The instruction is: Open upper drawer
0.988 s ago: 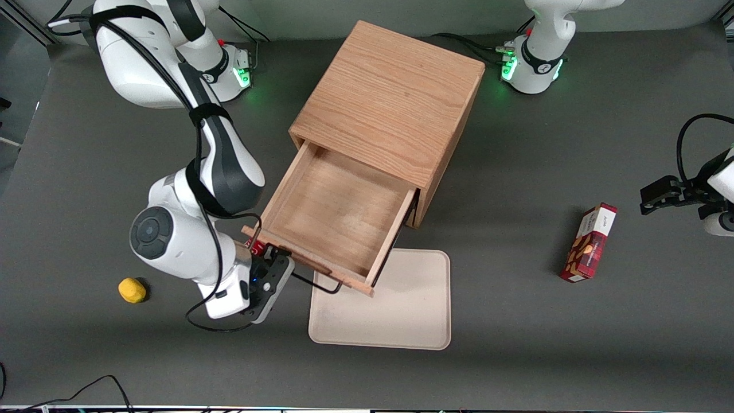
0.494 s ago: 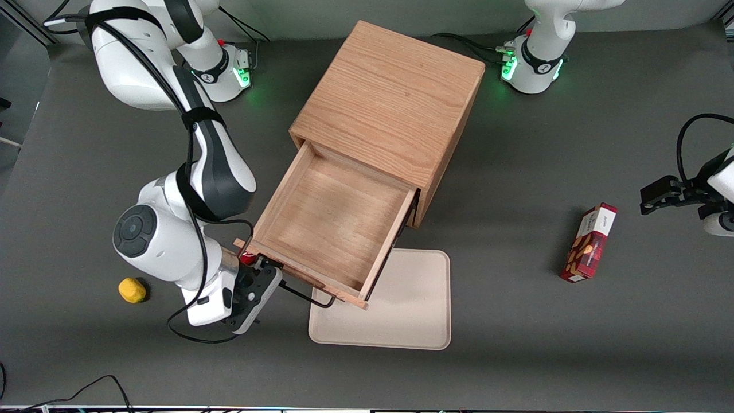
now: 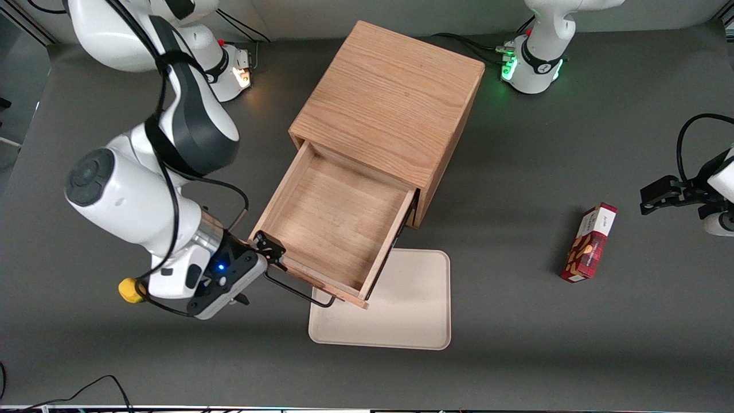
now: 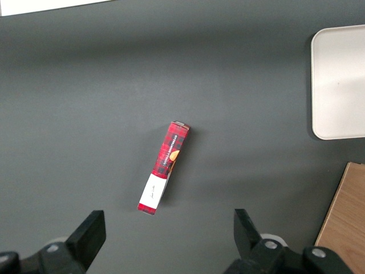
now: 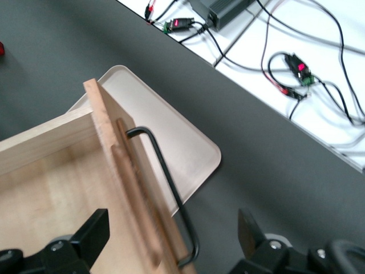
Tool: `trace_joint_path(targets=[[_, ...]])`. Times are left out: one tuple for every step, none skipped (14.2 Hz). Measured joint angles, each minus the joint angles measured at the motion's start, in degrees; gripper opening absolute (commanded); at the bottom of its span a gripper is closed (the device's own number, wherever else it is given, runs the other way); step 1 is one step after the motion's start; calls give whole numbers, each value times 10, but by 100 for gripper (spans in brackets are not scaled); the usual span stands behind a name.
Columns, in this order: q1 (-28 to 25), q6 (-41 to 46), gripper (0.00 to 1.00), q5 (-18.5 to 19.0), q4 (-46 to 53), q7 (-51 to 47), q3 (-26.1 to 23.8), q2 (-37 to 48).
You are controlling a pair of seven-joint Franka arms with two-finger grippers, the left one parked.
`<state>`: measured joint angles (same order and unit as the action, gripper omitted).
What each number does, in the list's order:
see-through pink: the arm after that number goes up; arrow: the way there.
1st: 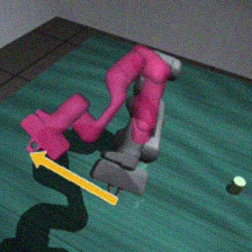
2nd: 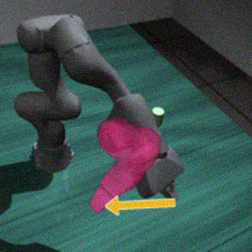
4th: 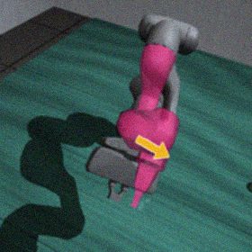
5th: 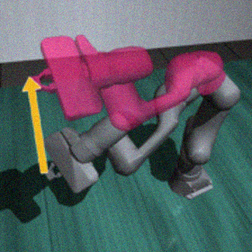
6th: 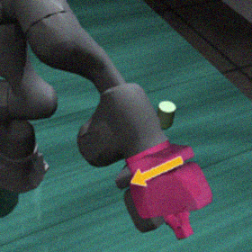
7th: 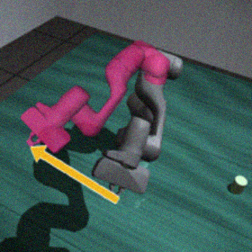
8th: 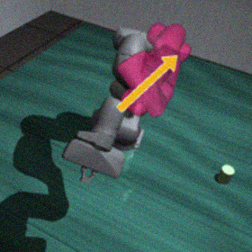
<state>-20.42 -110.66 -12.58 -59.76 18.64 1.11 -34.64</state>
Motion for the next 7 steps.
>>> trace_joint_path(targets=[[8, 27, 100, 0, -5, -27, 1, 16], [19, 56, 100, 2, -14, -54, 2, 33], [30, 75, 100, 13, -29, -89, 3, 55], [38, 86, 100, 43, -49, -131, 3, 82], [42, 92, 100, 84, -73, -174, 2, 109], [44, 103, 100, 118, -96, -215, 1, 135], [46, 119, 100, 137, -117, -253, 0, 155]])
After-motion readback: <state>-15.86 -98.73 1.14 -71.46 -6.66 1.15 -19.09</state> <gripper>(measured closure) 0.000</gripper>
